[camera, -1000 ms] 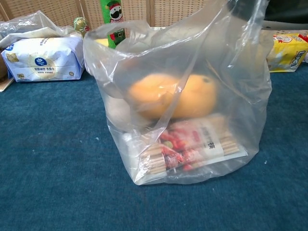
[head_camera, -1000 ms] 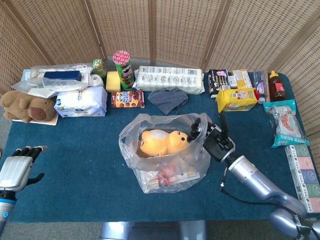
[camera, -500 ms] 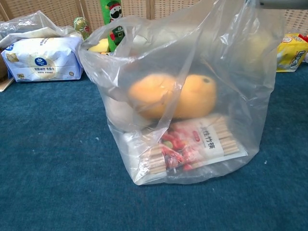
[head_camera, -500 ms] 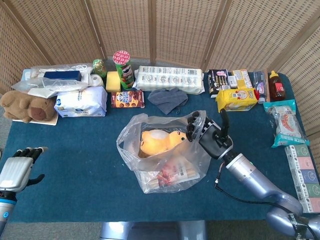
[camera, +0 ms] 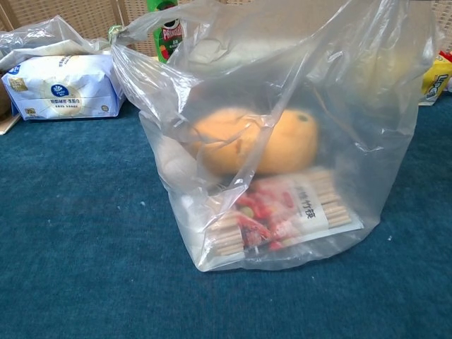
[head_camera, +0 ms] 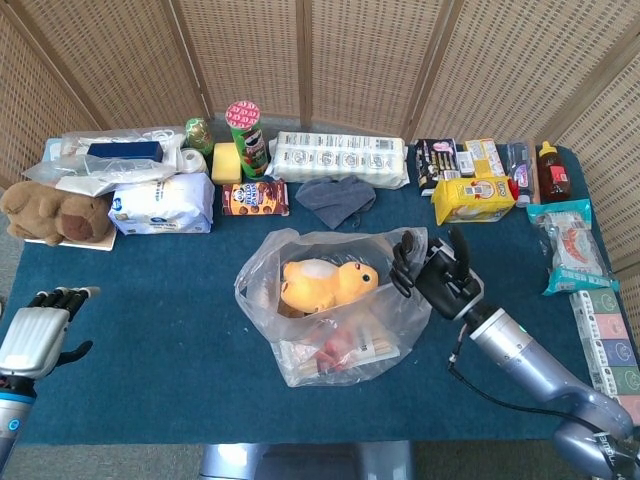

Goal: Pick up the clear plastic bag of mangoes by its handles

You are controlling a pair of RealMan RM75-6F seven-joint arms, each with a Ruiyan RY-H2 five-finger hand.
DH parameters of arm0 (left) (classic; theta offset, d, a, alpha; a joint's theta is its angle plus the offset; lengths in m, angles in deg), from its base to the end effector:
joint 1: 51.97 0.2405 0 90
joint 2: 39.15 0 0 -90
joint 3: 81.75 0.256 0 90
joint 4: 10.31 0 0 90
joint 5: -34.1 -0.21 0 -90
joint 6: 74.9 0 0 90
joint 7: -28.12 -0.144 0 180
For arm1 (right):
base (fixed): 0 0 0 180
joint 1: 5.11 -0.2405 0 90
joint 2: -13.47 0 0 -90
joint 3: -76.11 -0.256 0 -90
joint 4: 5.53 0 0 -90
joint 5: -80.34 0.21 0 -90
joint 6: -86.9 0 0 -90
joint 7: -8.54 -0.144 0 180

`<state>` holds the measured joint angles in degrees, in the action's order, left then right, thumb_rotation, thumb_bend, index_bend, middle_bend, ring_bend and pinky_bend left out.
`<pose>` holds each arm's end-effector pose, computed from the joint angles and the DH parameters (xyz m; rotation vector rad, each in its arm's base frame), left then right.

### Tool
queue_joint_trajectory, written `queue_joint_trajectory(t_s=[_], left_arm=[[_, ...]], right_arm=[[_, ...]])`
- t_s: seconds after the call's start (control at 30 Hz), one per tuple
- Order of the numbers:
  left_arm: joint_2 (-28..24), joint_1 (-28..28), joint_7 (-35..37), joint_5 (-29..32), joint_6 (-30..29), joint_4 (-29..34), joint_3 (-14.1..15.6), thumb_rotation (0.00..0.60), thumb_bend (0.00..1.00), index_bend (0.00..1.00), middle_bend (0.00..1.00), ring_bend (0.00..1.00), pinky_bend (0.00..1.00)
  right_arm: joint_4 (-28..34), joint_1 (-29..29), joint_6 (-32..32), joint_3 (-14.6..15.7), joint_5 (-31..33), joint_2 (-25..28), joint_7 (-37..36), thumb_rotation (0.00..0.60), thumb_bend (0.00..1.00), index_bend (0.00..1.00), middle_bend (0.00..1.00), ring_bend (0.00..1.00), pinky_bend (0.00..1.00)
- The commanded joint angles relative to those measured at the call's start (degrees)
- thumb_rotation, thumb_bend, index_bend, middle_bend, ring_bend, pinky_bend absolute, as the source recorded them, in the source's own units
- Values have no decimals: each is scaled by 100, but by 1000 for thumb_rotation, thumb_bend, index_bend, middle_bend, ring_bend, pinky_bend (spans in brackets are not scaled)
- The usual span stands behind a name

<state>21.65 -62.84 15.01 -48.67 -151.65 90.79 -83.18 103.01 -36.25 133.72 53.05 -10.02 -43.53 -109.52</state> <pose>-0.2810 0.2017 0.1430 -1.5651 -0.8721 -0.7573 -0.1099 -0.3131 0.1351 -0.4288 2.2773 -1.4433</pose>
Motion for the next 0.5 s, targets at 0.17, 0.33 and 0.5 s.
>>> queue_joint_trajectory(t_s=[0.17,0.33,0.5], left_arm=[[129,-230,88,-325,-115,-153,-215,585,190,227,316,254,267],[200,-492,230,-534,46,-255,-305,588,190,226,316,254,267],[171,-846,338,-662,316,-211,-456,593,191,227,316,254,267]], right_arm=[[46,-5,385,382,-103,133,522,241,198,565,629,673,627],[34,-87,502,609,-187,123,636,239,198,559,602,613,573],[-44,-208,607,800,-319,74,940,242,198,529,553,564,509]])
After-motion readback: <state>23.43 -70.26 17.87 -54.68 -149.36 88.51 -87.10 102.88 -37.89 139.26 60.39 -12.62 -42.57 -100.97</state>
